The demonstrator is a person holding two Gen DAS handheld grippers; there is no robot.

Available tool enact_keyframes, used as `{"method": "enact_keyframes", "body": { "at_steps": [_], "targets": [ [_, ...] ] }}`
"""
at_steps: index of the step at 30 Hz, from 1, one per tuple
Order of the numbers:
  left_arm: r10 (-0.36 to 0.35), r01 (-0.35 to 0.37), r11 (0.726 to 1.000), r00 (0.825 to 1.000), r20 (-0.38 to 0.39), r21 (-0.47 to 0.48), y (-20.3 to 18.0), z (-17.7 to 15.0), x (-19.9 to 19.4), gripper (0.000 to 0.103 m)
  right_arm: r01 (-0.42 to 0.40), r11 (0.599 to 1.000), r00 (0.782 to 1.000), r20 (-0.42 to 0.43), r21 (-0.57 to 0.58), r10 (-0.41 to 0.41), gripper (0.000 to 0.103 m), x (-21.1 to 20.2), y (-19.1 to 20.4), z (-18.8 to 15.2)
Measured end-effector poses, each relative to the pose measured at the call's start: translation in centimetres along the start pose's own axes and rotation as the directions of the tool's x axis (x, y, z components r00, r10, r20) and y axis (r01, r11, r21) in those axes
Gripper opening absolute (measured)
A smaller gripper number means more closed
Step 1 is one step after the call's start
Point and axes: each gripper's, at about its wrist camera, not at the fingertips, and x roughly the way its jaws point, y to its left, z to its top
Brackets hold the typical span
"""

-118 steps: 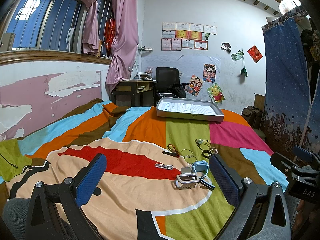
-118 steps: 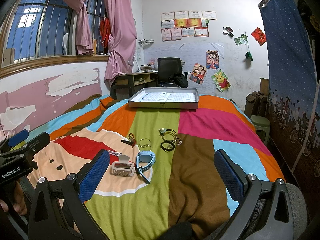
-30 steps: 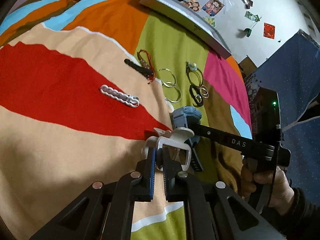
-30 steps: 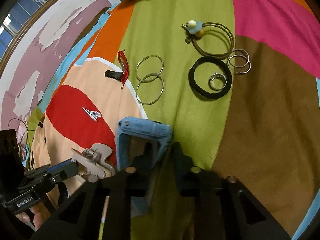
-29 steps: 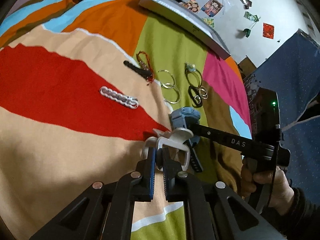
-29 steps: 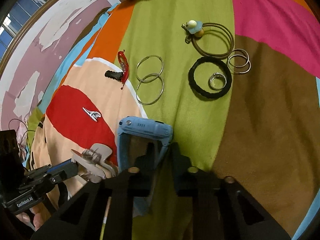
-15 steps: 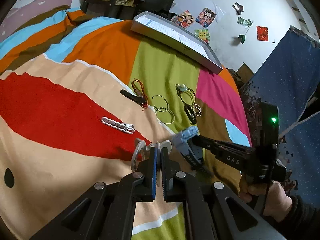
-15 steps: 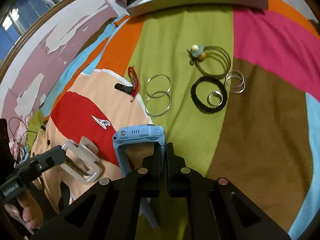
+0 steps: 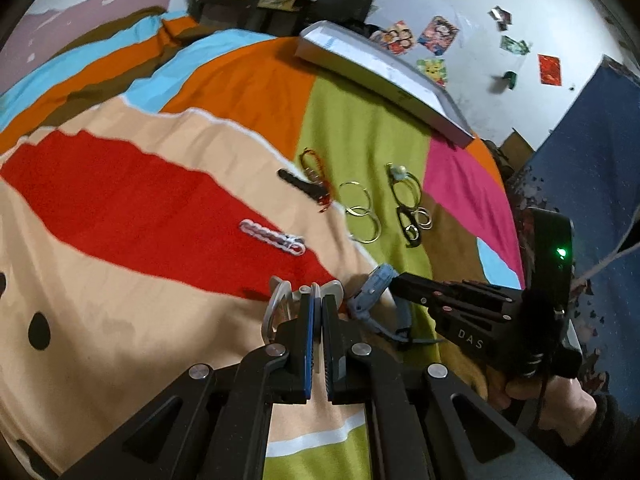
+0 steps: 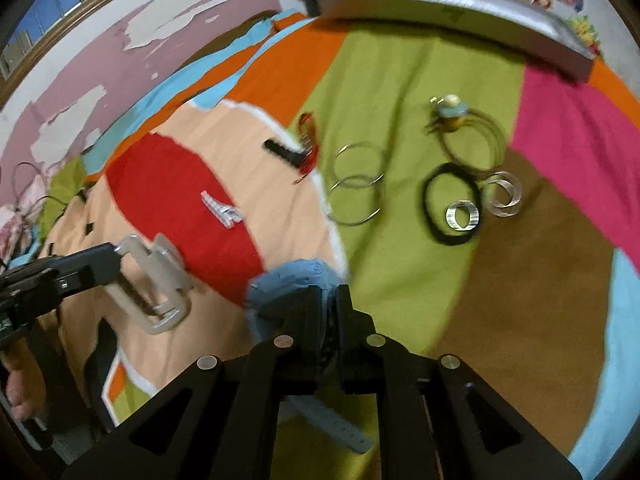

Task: Organize jewelry
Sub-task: 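Close the left tool on the beige claw clip while the right tool grips the blue watch, then carry the claw clip in the left tool while the right tool carries the watch to the tray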

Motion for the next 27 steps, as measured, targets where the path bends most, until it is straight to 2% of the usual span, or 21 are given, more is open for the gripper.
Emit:
{"method": "enact_keyframes", "body": {
  "at_steps": [3, 11, 13, 16, 19, 23, 27],
  "targets": [
    [-0.004, 0.004, 1.0, 1.0, -0.002, -0.01, 0.3, -0.2, 0.1, 0.004, 0.025, 0.998, 1.0, 0.006, -0.05, -0.025, 0.008, 0.2, 0.8, 0.1],
    [-0.027, 0.027, 1.0, 1.0, -0.003, 0.008, -0.2, 0.1, 0.2, 0.004, 0.047, 0.998, 0.995, -0.086, -0.028, -0.049, 0.006, 1.4, 0.2, -0.8],
    [-0.044, 0.045, 0.999, 0.999, -0.004, 0.005, -0.3, 0.8, 0.0, 0.004, 0.042, 0.999, 0.996, -0.072, -0.022, -0.044, 0.005, 1.2, 0.4, -0.7],
    [-0.056, 0.056, 0.998, 0.998, 0.012, 0.016, -0.7, 2.1, -0.5, 0.004, 0.03, 1.0, 1.0, -0.002, 0.008, -0.03, 0.005, -0.6, 0.1, -0.2],
    [-0.061, 0.059, 0.998, 0.997, 0.047, 0.035, -1.7, 4.9, -0.6, 0.004, 0.005, 0.998, 0.994, 0.107, 0.067, -0.012, 0.005, -3.9, -1.0, 0.8],
    [-0.081, 0.073, 0.995, 0.99, 0.114, 0.073, -3.8, 10.0, 0.0, 0.004, 0.001, 0.992, 0.965, 0.259, 0.129, -0.035, 0.005, -8.6, -3.4, 3.5],
    [-0.111, 0.085, 0.988, 0.971, 0.214, 0.127, -6.5, 15.9, 1.0, 0.004, 0.027, 0.983, 0.939, 0.332, 0.183, -0.088, 0.005, -10.7, -7.1, 8.5]
  ]
}}
